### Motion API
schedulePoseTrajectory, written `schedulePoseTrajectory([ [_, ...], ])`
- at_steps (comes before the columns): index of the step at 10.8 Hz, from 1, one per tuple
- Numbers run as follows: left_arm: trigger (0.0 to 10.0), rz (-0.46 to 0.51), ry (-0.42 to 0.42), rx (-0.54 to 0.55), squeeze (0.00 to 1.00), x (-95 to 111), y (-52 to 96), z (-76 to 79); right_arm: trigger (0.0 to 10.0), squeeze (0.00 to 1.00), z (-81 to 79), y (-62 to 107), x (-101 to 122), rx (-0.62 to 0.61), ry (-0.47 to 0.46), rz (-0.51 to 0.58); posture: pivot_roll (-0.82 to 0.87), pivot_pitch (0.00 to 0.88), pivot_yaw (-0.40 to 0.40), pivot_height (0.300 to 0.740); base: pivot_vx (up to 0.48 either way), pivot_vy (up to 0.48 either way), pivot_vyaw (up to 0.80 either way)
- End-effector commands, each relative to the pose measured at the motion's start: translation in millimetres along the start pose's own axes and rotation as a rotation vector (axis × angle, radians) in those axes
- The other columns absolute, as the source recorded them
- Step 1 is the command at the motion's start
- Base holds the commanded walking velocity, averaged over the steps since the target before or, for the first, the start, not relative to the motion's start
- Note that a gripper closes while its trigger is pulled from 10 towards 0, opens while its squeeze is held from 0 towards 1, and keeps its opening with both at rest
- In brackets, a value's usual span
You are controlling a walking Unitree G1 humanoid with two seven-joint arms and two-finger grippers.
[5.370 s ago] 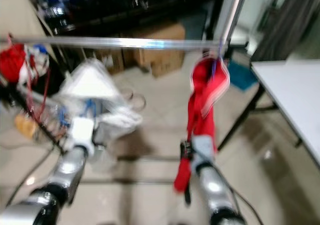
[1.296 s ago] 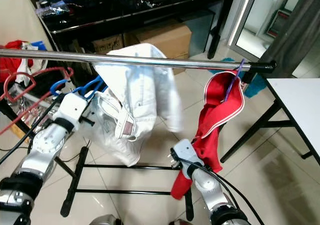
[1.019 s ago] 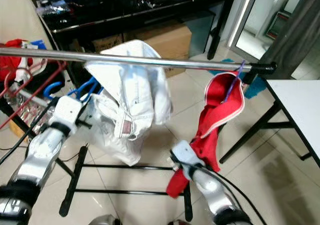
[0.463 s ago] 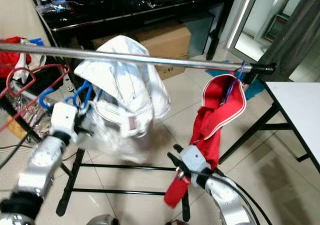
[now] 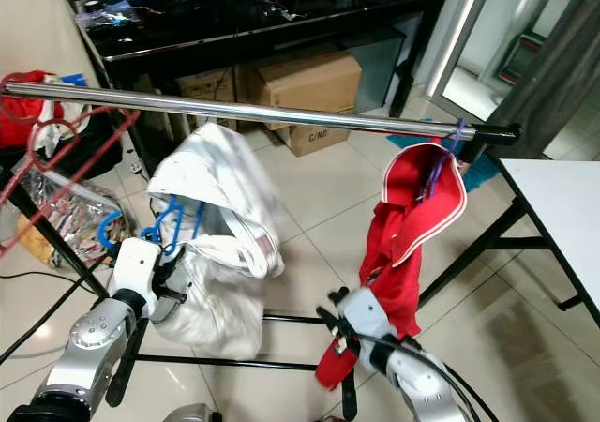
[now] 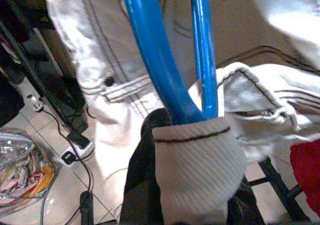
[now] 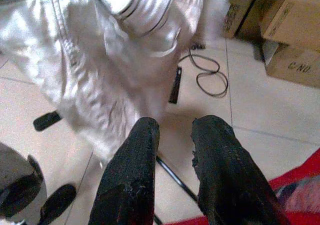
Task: Hang hanger
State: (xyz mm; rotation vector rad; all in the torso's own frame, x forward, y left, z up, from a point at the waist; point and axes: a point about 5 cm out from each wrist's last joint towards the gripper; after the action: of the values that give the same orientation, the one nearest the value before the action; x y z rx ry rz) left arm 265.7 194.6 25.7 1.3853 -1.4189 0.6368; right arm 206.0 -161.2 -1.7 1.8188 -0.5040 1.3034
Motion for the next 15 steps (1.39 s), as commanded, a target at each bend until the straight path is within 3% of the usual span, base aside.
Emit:
schedulePoseTrajectory([
  [1, 10.0, 0.053, -0.016, 0.006, 0.0, 9, -4.2, -0.9, 10.0, 0.0, 5.3, 8.0, -10, -0.006, -0.033, -0.044, 0.11, 0.005, -0.027, 0.74, 0.0, 0.0, 0.0],
  [3, 10.0, 0.05, -0.021, -0.009, 0.0, 8, -4.6, 3.6, 10.0, 0.0, 0.0, 15.6, -22, 0.073, -0.098, -0.105, 0.11, 0.005, -0.025, 0.74, 0.0, 0.0, 0.0],
  [4, 10.0, 0.054, -0.021, -0.012, 0.0, 8, -5.1, 5.2, 4.4, 0.0, 0.1, 20.4, -28, 0.089, -0.106, -0.127, 0.11, 0.005, -0.025, 0.74, 0.0, 0.0, 0.0],
  [5, 10.0, 0.057, -0.021, -0.014, 0.0, 9, -5.5, 6.7, 0.0, 0.0, 1.3, 25.5, -32, 0.102, -0.111, -0.136, 0.11, 0.007, -0.026, 0.74, 0.0, 0.0, 0.0],
  [7, 10.0, 0.059, -0.018, -0.018, 0.0, 8, -5.7, 9.6, 0.0, 0.0, 0.6, 33.6, -32, 0.138, -0.136, -0.146, 0.11, 0.01, -0.027, 0.74, 0.0, 0.0, 0.0],
  [8, 10.0, 0.053, -0.01, -0.02, 0.0, 6, -5.5, 12.5, 9.8, 0.0, 4.5, 36.7, -34, 0.1, -0.113, -0.169, 0.11, 0.012, -0.031, 0.74, 0.0, 0.0, 0.0],
  [10, 10.0, 0.022, 0.03, -0.011, 0.0, -2, -4.0, 18.7, 10.0, 0.0, 17.7, 34.9, -39, -0.032, -0.117, -0.178, 0.12, 0.017, -0.034, 0.74, 0.0, 0.0, 0.0],
  [15, 10.0, 0.035, 0.01, -0.007, 0.0, -2, -1.8, 21.8, 10.0, 0.0, 10.9, 28.9, -34, -0.012, -0.076, -0.147, 0.14, 0.035, -0.045, 0.74, 0.0, 0.0, 0.0],
])
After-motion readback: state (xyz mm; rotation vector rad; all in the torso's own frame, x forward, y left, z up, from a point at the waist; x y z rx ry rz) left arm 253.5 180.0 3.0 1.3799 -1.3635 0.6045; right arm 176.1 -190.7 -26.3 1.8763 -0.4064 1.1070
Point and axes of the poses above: a point about 5 cm out from each wrist's last joint towards the gripper, its own y axis pointing back from the gripper into the wrist, its own x axis along the axis of the wrist's last joint, z = x × y, and after that the axes turned 13 degrees about -y, right-handed
